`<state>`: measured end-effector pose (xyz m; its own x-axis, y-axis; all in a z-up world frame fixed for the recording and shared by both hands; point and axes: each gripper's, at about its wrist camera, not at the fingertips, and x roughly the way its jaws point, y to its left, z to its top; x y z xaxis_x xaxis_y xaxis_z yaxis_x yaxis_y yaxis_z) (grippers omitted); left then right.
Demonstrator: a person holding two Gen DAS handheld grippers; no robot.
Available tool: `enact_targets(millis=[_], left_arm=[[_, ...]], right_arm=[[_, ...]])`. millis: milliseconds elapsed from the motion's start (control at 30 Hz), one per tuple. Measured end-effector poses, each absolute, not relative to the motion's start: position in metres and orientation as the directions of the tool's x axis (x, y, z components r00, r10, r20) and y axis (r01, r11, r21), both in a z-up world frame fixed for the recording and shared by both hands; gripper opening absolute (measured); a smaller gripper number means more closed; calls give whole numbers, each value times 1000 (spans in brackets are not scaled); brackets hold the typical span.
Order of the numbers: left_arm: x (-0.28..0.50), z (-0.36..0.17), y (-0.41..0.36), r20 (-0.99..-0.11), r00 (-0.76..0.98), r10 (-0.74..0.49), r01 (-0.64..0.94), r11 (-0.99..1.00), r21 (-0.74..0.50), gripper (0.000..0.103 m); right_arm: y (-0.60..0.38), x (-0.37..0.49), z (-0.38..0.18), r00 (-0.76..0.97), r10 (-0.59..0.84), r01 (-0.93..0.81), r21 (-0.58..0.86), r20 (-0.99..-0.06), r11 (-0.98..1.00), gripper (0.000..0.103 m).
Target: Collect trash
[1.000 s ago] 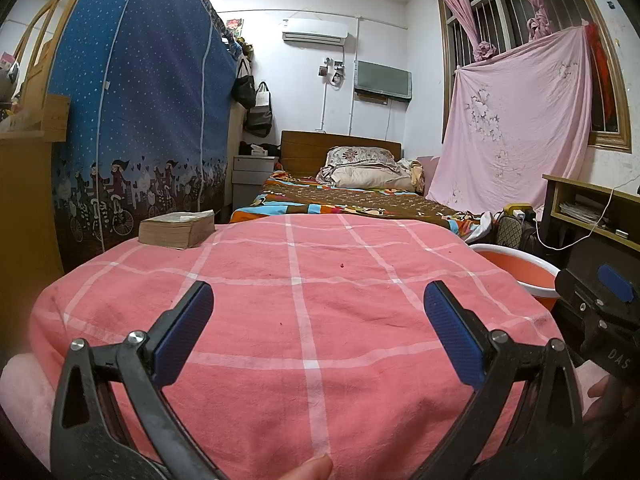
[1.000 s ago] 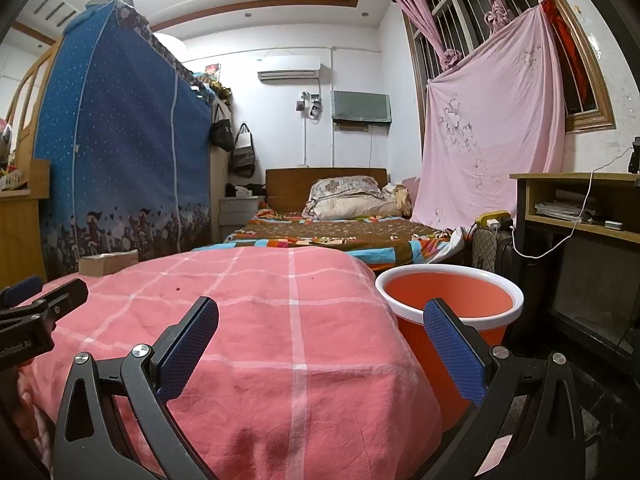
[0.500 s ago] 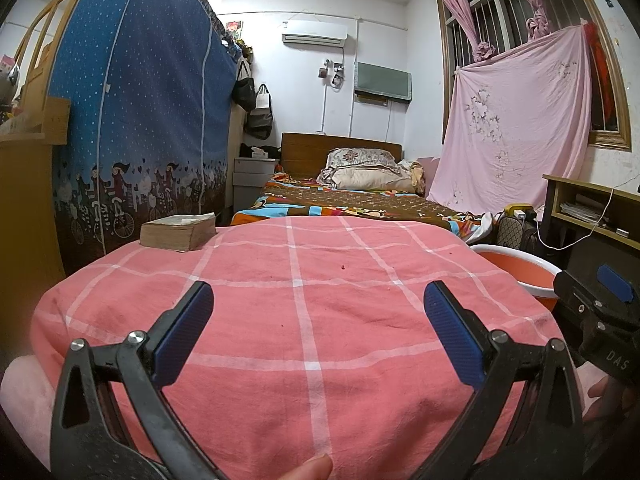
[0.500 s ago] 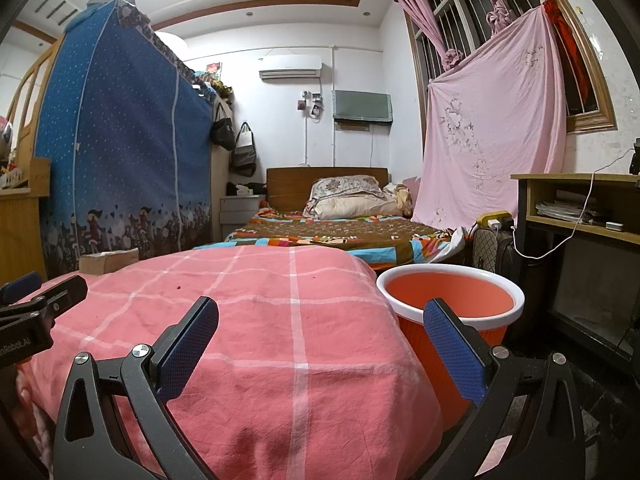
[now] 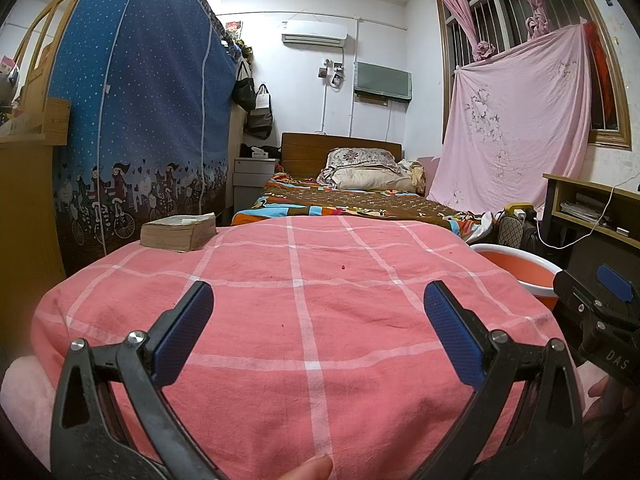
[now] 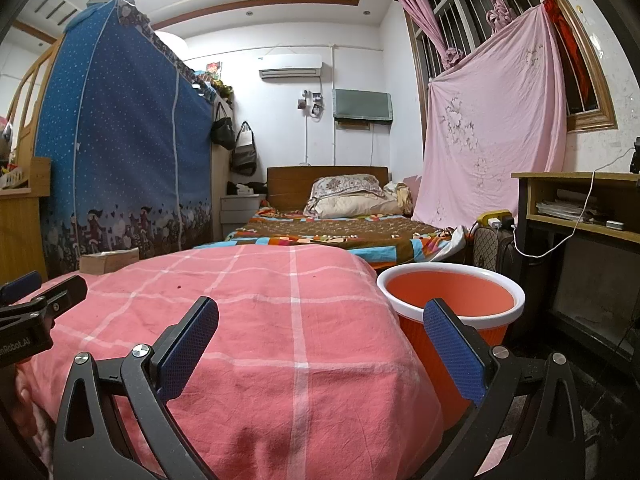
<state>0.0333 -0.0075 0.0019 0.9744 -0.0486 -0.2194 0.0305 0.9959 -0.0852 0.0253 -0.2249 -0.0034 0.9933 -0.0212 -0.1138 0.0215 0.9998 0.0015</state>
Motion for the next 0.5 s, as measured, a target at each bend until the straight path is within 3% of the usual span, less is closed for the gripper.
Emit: enact_targets(millis=[500], left_arm=[[33,2,-8,-219,975,-48,30,996,-84,89]], right_arm=[[-224,25,-2,993,-22,22,1,-115,1000,103]])
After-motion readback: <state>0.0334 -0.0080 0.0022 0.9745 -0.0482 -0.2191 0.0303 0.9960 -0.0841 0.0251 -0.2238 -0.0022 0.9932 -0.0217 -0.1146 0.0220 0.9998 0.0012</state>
